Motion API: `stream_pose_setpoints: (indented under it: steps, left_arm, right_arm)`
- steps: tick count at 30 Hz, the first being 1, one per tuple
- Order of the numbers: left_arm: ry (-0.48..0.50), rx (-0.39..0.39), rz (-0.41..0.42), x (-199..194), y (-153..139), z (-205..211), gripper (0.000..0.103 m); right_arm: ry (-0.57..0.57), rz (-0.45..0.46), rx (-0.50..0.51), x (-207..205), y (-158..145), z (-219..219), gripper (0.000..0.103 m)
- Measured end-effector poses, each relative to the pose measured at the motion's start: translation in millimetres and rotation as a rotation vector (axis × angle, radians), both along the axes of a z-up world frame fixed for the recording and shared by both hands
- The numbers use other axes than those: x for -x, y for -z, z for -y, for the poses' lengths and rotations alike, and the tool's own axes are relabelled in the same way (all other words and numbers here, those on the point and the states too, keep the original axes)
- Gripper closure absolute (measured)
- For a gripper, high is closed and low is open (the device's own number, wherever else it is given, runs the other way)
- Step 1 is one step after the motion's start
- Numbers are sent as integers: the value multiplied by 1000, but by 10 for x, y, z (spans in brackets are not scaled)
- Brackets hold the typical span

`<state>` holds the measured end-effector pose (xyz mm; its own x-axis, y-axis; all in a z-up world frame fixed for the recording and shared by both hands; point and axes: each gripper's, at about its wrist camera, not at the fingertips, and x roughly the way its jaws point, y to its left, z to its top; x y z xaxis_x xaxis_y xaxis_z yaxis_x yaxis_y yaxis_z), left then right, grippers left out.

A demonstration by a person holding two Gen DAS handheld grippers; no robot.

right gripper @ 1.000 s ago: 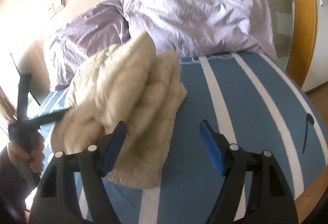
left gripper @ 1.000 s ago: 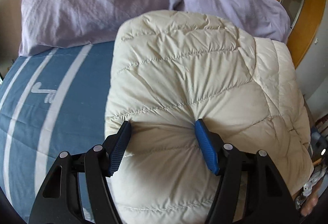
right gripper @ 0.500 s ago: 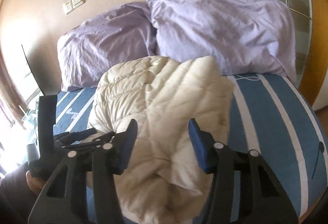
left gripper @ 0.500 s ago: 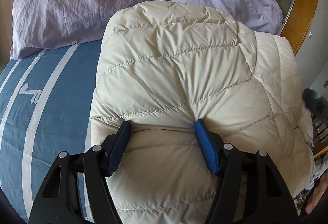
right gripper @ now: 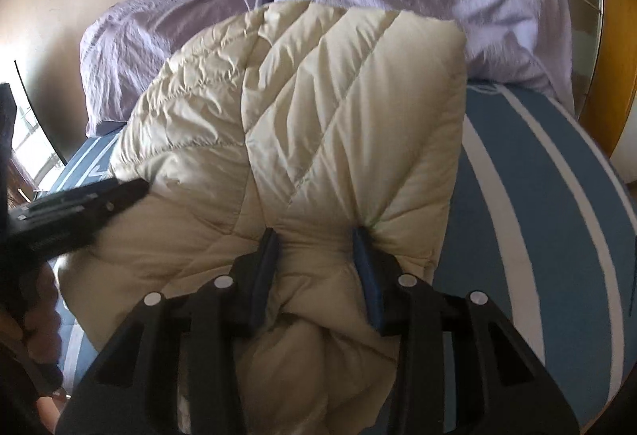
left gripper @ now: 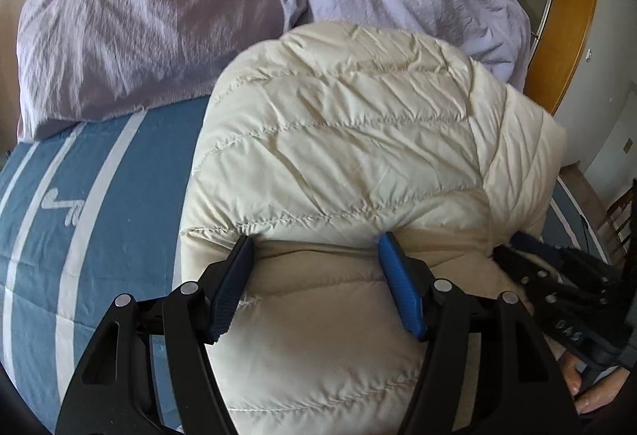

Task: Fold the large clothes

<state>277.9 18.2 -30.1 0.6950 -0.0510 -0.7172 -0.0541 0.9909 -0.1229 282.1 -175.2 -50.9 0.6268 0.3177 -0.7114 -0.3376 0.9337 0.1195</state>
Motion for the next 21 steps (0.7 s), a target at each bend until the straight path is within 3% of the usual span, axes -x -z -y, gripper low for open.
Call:
stream_pose_setpoints:
  steps: [11,13,17,21]
  left_arm:
    - [-64,-107,82,-325,-446,-21,37]
    - [-89,-170,86,-446,-464,-1,37]
    - [-124,-300,59,-617,-298,47,37]
    - [-132,-310,16,-730,0,52,36]
  right_arm:
    - [3,-42,-45,-7,149,89,64]
    - [2,-44,-48,-15,155,93,64]
    - [-3,-48,-60,-24,168,120,64]
    - [-3,-47,-77,-28,153,130,62]
